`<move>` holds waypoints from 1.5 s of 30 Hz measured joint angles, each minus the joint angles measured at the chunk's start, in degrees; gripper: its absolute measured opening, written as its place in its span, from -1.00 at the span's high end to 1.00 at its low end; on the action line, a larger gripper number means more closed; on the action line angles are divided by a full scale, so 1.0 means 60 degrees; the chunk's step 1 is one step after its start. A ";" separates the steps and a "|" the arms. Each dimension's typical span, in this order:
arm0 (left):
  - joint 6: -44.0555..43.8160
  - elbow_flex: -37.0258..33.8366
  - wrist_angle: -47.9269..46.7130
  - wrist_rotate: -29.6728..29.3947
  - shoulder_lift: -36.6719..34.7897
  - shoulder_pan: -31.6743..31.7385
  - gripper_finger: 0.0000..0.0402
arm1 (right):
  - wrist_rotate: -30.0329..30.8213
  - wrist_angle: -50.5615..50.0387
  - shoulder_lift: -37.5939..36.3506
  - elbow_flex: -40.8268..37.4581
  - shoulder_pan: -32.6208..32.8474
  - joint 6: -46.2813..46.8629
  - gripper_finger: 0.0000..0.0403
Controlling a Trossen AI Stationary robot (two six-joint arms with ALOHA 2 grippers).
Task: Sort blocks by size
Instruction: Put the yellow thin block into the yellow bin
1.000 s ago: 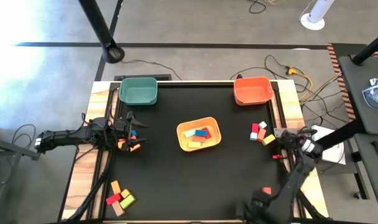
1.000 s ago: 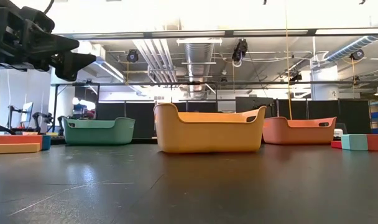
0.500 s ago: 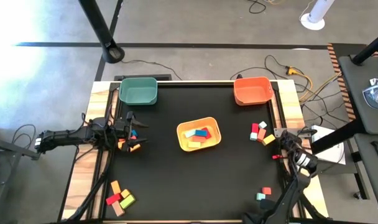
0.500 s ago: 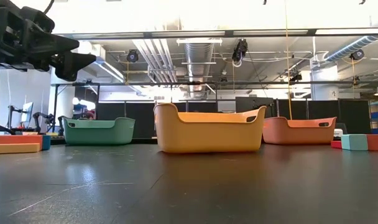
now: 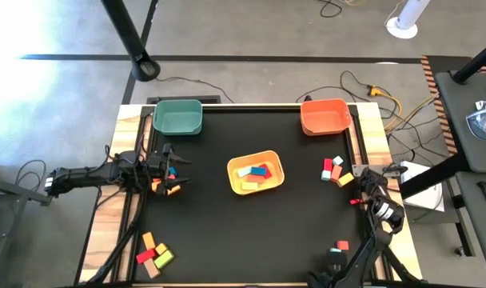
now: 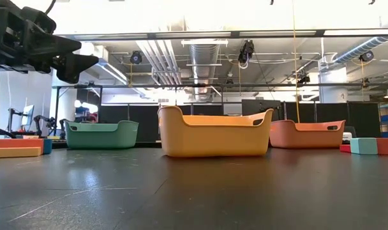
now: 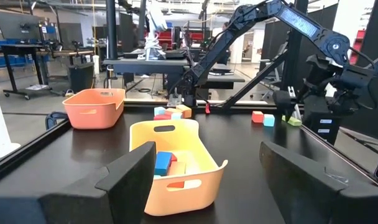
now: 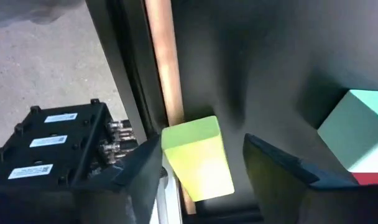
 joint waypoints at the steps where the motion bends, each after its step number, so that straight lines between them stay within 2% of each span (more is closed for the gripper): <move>1: 0.0000 0.0000 0.0000 0.0000 0.0000 0.0002 -0.36 | -0.0001 0.0020 0.0001 -0.0015 0.0000 -0.0030 -0.08; 12: 0.0000 0.0000 0.0000 0.0000 0.0000 0.0001 -0.36 | -0.0034 0.0208 -0.0015 -0.0434 0.0025 -0.0090 0.27; 22: 0.0000 0.0000 0.0000 0.0000 0.0000 0.0003 -0.36 | 0.0255 -0.0118 -0.0371 -0.0144 -0.0386 -0.0553 0.33; 25: 0.0003 0.0000 0.0000 0.0000 0.0000 0.0002 -0.36 | 0.1241 -0.0094 -0.0759 0.0175 -0.0731 -0.0558 0.33; 32: 0.0000 0.0000 0.0000 0.0000 0.0000 0.0003 -0.36 | 0.5889 0.0106 -0.1647 0.0636 -0.1832 -0.1575 0.35; 35: 0.0000 0.0000 0.0000 0.0000 0.0003 0.0002 -0.36 | 0.7248 0.0140 -0.1779 0.0604 -0.2447 -0.2402 0.33; 39: 0.0004 0.0000 0.0004 0.0000 0.0004 0.0003 -0.36 | 0.8150 0.0189 -0.1810 0.0585 -0.3389 -0.3667 0.36; 45: 0.0001 0.0000 0.0001 0.0000 0.0004 0.0001 -0.36 | 0.7844 0.0725 -0.2004 0.0571 -0.4760 -0.6246 0.35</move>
